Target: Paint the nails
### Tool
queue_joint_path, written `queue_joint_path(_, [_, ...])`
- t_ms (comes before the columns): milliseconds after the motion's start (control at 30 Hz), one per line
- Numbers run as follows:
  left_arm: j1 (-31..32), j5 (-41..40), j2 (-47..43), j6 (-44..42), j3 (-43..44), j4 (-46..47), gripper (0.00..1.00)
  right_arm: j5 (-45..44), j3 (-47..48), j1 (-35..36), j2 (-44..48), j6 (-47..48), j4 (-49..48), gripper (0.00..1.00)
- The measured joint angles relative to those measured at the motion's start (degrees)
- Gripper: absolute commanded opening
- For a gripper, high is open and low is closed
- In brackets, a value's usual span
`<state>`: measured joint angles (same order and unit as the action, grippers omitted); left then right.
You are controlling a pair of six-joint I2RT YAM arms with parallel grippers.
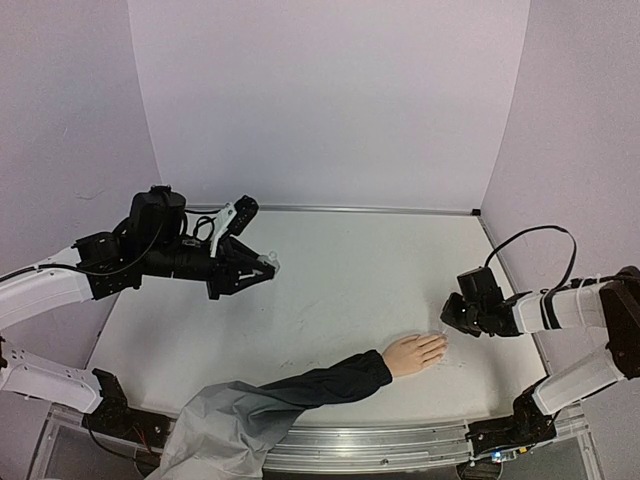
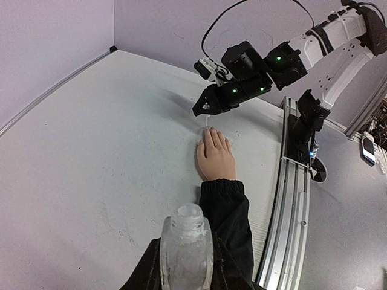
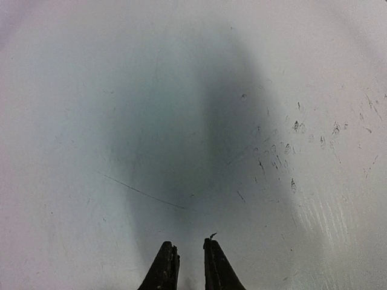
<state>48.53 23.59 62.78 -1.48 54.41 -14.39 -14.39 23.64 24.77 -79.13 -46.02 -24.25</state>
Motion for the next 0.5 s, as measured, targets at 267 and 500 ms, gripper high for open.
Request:
queue_joint_path(267, [0.0, -0.31, -0.48, 0.09, 0.0, 0.0, 0.0, 2.67, 0.07, 0.0, 4.98, 2.16, 0.48, 0.0])
queue_joint_path(500, [0.0, -0.31, -1.4, 0.39, 0.0, -0.02, 0.0, 5.01, 0.11, 0.0, 4.24, 3.17, 0.9, 0.0])
